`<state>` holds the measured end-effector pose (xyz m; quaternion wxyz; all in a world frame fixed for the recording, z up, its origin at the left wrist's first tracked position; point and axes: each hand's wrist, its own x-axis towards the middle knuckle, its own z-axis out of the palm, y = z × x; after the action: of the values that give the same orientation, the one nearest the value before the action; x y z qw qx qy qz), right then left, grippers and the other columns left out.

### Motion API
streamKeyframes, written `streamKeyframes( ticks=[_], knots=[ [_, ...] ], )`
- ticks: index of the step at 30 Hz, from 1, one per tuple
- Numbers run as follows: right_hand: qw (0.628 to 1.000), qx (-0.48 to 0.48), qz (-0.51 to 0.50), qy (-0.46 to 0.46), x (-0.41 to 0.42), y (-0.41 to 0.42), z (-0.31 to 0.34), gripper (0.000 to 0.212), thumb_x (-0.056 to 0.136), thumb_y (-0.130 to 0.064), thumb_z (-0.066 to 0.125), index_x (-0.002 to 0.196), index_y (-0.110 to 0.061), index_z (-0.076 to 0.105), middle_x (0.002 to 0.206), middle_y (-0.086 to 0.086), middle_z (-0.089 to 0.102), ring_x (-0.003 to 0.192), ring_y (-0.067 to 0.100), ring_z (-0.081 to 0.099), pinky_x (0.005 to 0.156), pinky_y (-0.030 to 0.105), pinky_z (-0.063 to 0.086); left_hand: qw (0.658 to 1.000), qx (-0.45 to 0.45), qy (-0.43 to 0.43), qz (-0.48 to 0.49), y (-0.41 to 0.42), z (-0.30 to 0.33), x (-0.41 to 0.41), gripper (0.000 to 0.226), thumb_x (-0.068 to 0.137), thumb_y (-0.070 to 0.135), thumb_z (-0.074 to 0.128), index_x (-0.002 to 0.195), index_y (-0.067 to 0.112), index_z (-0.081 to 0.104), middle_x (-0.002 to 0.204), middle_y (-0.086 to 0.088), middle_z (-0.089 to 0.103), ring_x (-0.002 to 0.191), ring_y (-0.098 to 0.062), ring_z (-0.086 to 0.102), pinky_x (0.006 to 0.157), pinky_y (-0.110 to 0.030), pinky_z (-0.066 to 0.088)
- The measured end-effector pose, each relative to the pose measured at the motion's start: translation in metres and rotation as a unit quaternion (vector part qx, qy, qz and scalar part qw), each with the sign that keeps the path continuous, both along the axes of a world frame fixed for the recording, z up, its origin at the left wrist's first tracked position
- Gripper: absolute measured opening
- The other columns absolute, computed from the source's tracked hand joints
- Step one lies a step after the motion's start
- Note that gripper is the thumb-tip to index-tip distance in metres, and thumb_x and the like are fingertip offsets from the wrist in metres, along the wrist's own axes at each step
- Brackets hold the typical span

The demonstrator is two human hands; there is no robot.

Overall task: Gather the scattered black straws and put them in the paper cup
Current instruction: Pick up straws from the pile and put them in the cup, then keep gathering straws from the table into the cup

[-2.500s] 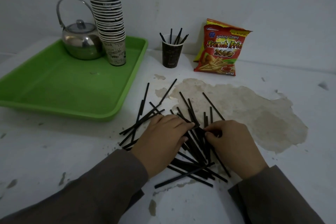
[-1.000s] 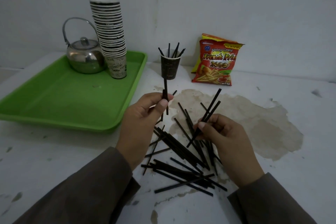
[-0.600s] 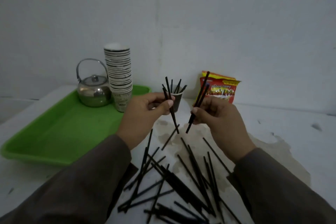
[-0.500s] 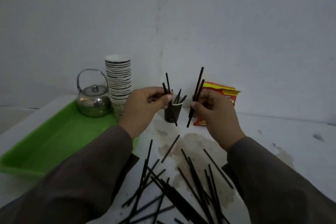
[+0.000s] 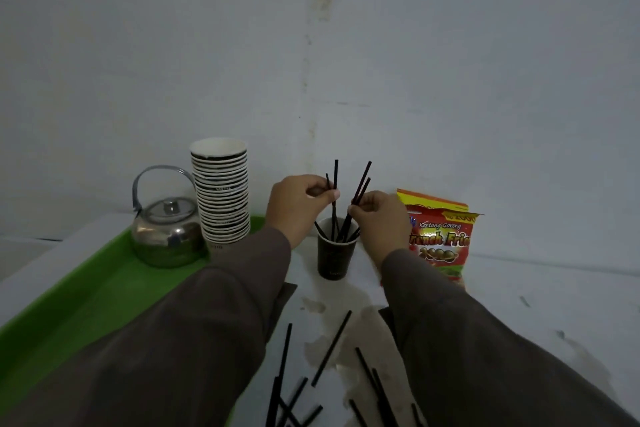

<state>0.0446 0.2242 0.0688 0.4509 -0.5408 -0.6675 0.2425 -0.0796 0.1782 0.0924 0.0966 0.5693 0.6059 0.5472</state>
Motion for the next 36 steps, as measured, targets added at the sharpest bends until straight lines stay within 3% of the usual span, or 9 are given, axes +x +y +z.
streamKeyframes(
  ticks=[4, 7, 13, 18, 21, 24, 29, 32, 36],
  knots=[
    [0.999, -0.031, 0.006, -0.032, -0.001, 0.005, -0.017, 0.005, 0.078, -0.031, 0.064, 0.083, -0.031, 0.062, 0.096, 0.005, 0.065, 0.104, 0.029, 0.052, 0.091, 0.051, 0.044, 0.997, -0.067, 0.021, 0.011, 0.016, -0.024, -0.004, 0.016, 0.076, 0.028, 0.072, 0.085, 0.014, 0.072, 0.084, -0.005, 0.073, 0.083, -0.018, 0.066, 0.081, -0.033, 0.052],
    [0.996, -0.062, -0.005, -0.070, 0.001, 0.004, -0.018, 0.016, 0.081, -0.031, 0.063, 0.096, -0.024, 0.065, 0.112, 0.011, 0.057, 0.115, 0.031, 0.037, 0.098, 0.043, 0.033, 0.994, -0.101, 0.047, 0.011, 0.020, -0.033, -0.004, 0.017, 0.075, 0.031, 0.072, 0.082, 0.017, 0.071, 0.085, -0.005, 0.073, 0.086, -0.022, 0.066, 0.084, -0.041, 0.051],
    [0.992, -0.033, 0.015, -0.124, -0.001, -0.002, -0.011, 0.028, 0.084, -0.031, 0.062, 0.112, -0.024, 0.063, 0.125, 0.006, 0.055, 0.123, 0.030, 0.032, 0.098, 0.045, 0.030, 0.988, -0.130, 0.082, -0.011, 0.019, -0.033, -0.003, 0.028, 0.074, 0.031, 0.074, 0.098, 0.017, 0.072, 0.099, -0.004, 0.073, 0.095, -0.018, 0.064, 0.089, -0.034, 0.050],
    [0.996, 0.020, 0.034, -0.084, 0.004, -0.005, 0.000, 0.041, 0.082, -0.024, 0.065, 0.122, -0.026, 0.055, 0.132, 0.003, 0.054, 0.128, 0.027, 0.036, 0.105, 0.051, 0.033, 0.988, -0.126, 0.083, -0.024, 0.011, -0.020, -0.008, 0.049, 0.075, 0.027, 0.074, 0.120, 0.015, 0.060, 0.115, -0.003, 0.067, 0.110, -0.019, 0.057, 0.097, -0.033, 0.043],
    [0.996, 0.043, 0.049, -0.057, 0.014, -0.015, 0.009, 0.040, 0.082, -0.024, 0.065, 0.121, -0.025, 0.056, 0.131, 0.003, 0.055, 0.130, 0.027, 0.037, 0.106, 0.053, 0.033, 0.991, -0.091, 0.093, -0.025, -0.005, -0.009, -0.006, 0.050, 0.077, 0.024, 0.072, 0.124, 0.018, 0.056, 0.118, -0.002, 0.064, 0.113, -0.020, 0.053, 0.098, -0.033, 0.040],
    [0.994, 0.055, 0.079, -0.053, 0.032, -0.046, 0.014, 0.032, 0.083, -0.022, 0.063, 0.115, -0.023, 0.060, 0.125, 0.001, 0.057, 0.120, 0.020, 0.045, 0.102, 0.042, 0.039, 0.988, -0.056, 0.141, -0.033, -0.041, -0.005, 0.004, 0.041, 0.081, 0.019, 0.068, 0.120, 0.021, 0.059, 0.116, -0.001, 0.063, 0.110, -0.017, 0.053, 0.093, -0.026, 0.038],
    [0.985, 0.028, 0.160, -0.059, 0.075, -0.126, -0.004, 0.016, 0.081, -0.021, 0.067, 0.095, -0.027, 0.064, 0.094, -0.012, 0.060, 0.083, 0.006, 0.057, 0.074, 0.024, 0.050, 0.972, -0.085, 0.188, -0.110, -0.128, -0.029, 0.028, 0.020, 0.082, 0.022, 0.066, 0.103, 0.022, 0.069, 0.099, 0.007, 0.065, 0.088, -0.004, 0.055, 0.073, -0.003, 0.037],
    [0.974, -0.011, 0.205, -0.097, 0.102, -0.169, -0.019, 0.013, 0.079, -0.020, 0.068, 0.087, -0.030, 0.065, 0.089, -0.017, 0.065, 0.080, 0.001, 0.059, 0.065, 0.012, 0.046, 0.960, -0.117, 0.191, -0.169, -0.174, -0.052, 0.035, 0.018, 0.078, 0.032, 0.066, 0.094, 0.025, 0.070, 0.089, 0.009, 0.067, 0.080, 0.003, 0.054, 0.069, -0.001, 0.036],
    [0.961, -0.051, 0.238, -0.134, 0.130, -0.212, -0.037, 0.014, 0.078, -0.020, 0.069, 0.082, -0.033, 0.065, 0.077, -0.017, 0.065, 0.076, 0.002, 0.058, 0.062, 0.008, 0.043, 0.944, -0.167, 0.207, -0.193, -0.217, -0.078, 0.050, 0.018, 0.077, 0.034, 0.065, 0.092, 0.027, 0.071, 0.085, 0.014, 0.065, 0.082, 0.002, 0.054, 0.070, -0.004, 0.038]
  ],
)
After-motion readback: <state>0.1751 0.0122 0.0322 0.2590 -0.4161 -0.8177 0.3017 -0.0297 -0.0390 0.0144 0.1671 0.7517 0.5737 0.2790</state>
